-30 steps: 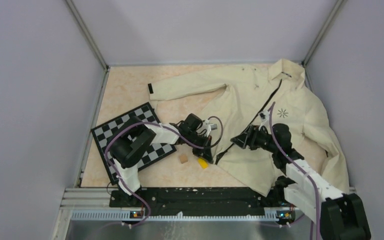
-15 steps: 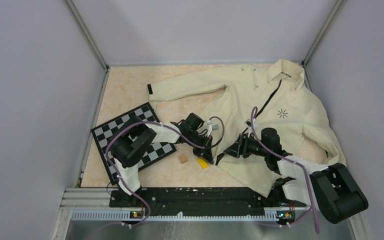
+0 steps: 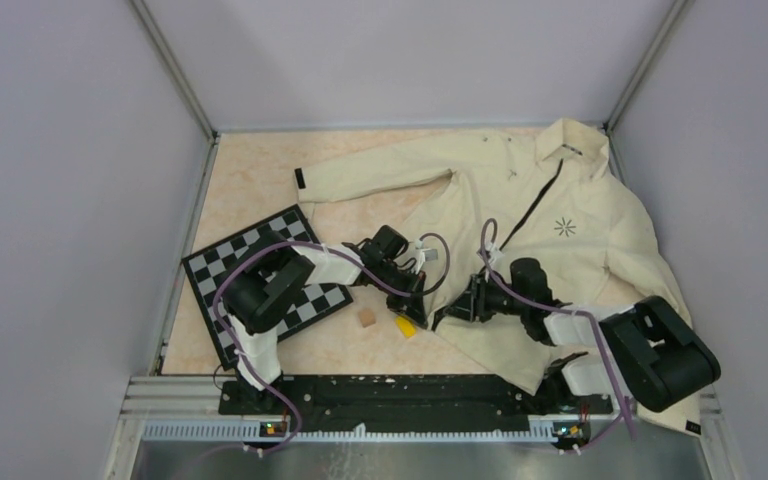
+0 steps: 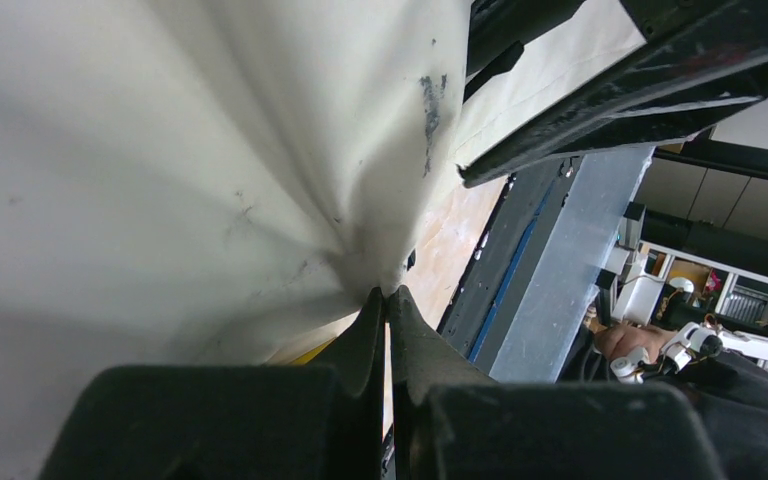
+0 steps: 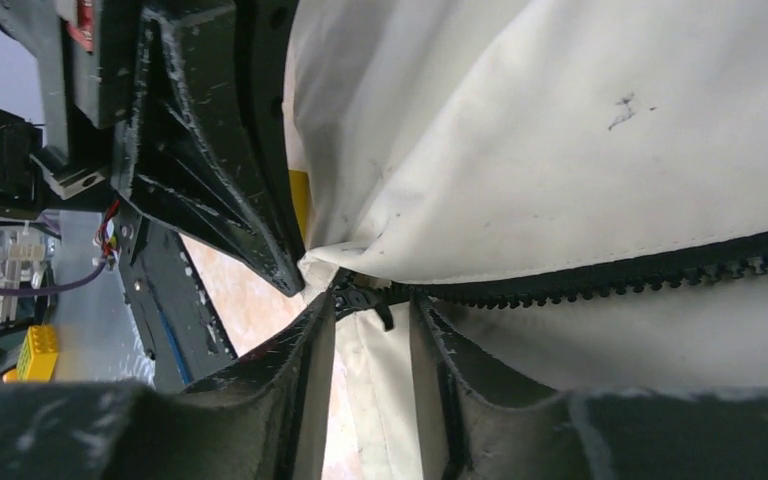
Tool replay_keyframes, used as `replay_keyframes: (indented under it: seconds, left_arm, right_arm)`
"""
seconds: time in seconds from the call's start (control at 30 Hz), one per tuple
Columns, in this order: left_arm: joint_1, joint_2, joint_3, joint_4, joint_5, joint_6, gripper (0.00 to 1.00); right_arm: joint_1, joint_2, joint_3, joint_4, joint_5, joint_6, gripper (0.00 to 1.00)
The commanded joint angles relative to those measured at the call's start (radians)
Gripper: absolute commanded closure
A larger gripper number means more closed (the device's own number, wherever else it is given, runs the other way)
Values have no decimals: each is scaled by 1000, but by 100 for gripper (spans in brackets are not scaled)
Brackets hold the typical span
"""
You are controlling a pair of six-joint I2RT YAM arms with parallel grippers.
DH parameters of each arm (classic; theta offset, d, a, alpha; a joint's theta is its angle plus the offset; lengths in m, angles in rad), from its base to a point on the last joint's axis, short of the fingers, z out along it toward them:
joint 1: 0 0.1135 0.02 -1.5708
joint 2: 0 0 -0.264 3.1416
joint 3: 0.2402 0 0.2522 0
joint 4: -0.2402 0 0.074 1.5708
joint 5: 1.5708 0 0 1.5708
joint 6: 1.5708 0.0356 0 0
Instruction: Zip up the jacket
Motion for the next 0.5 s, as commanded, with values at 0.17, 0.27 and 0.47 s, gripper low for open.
replay_keyframes:
  seconds: [0.17, 0.27, 0.47]
  left_arm:
    - [-1, 7, 12, 4, 22, 12, 100]
    - [-1, 7, 9, 8, 25, 9, 100]
    - [-1, 7, 8, 7, 21, 6, 100]
  right_arm:
    - [27, 122, 68, 152, -10, -6, 77]
    - [28, 133, 66, 184, -13, 9, 75]
    - [28, 142, 74, 189, -41, 18, 97]
